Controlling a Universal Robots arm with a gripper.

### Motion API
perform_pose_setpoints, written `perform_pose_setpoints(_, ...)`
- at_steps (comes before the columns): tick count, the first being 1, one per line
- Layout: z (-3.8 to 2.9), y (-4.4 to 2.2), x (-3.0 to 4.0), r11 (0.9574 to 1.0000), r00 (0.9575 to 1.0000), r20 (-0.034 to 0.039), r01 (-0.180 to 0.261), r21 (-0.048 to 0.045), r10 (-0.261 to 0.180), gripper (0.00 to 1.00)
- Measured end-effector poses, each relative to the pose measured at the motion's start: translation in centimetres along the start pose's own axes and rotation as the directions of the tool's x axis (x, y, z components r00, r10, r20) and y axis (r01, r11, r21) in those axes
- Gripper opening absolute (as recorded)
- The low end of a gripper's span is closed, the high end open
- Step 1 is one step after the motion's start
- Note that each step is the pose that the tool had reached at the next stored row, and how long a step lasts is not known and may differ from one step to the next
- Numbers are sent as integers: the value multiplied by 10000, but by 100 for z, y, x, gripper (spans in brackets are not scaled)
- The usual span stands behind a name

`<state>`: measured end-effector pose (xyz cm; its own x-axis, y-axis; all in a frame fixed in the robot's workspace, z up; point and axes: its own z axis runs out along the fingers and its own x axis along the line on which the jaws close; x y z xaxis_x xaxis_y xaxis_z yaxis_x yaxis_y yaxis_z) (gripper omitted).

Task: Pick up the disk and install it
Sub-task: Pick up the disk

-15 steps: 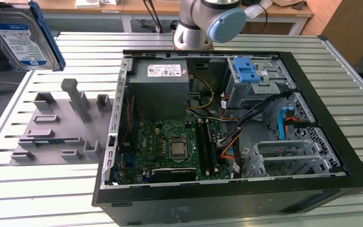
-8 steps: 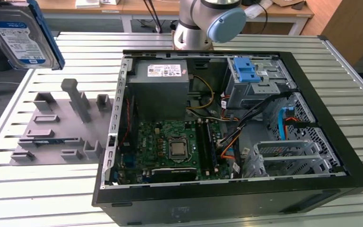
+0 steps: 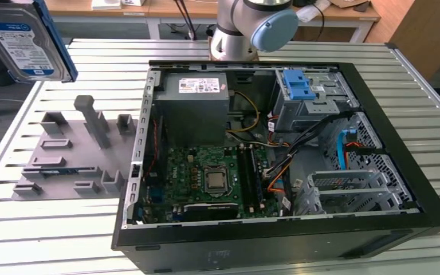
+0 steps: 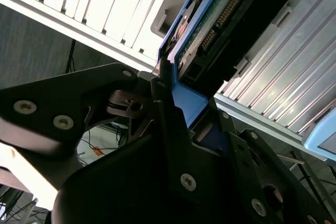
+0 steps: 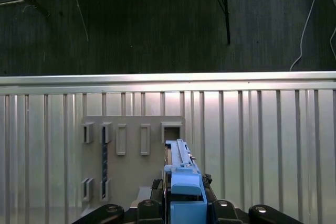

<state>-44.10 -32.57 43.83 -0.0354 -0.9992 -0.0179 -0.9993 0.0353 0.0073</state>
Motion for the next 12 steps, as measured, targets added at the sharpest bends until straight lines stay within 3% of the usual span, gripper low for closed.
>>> perform_pose_setpoints(12, -63, 1, -1, 10000, 10000, 0, 0, 1, 0, 37)
